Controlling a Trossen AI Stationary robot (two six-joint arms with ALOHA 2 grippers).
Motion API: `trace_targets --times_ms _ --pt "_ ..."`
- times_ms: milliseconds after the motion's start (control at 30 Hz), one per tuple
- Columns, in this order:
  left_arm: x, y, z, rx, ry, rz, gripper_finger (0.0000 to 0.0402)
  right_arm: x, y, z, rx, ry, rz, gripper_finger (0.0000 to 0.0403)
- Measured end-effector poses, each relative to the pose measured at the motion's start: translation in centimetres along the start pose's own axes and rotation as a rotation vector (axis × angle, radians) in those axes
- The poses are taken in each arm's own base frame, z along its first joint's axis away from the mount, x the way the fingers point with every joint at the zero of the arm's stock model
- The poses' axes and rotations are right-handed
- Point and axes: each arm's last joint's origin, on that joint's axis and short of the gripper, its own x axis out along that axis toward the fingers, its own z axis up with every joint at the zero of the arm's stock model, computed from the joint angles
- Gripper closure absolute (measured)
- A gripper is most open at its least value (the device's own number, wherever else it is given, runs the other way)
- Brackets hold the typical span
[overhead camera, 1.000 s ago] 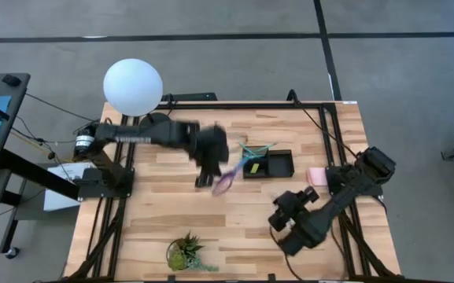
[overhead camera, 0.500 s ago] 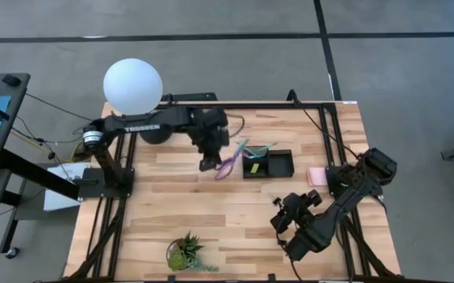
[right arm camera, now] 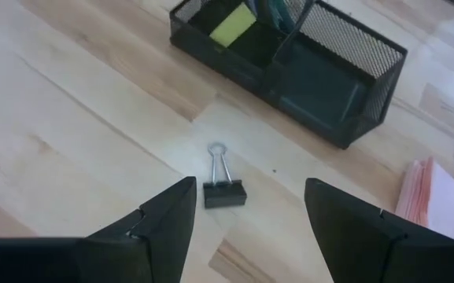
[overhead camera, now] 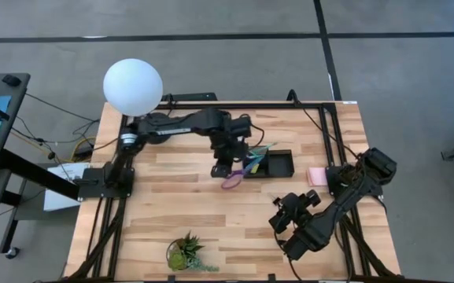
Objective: Pick and place office supplies into organizer
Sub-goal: Put the violet scissors into the black desk organizer
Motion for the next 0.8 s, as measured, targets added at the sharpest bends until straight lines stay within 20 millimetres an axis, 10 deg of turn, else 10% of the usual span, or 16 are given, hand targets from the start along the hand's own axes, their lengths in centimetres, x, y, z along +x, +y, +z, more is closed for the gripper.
trace_targets --times_ms 433,800 --pt "1.2 2.8 1.1 -0.113 0.147 -0.007 0.0401 -0.3 -0.1 -0.4 -0.145 0.002 0.003 0.0168" --pt "-4.7 -0.6 0.5 -0.05 0.019 -0.026 0.0401 2.6 0.6 3.4 -0.336 -0.081 -0.051 0.0169"
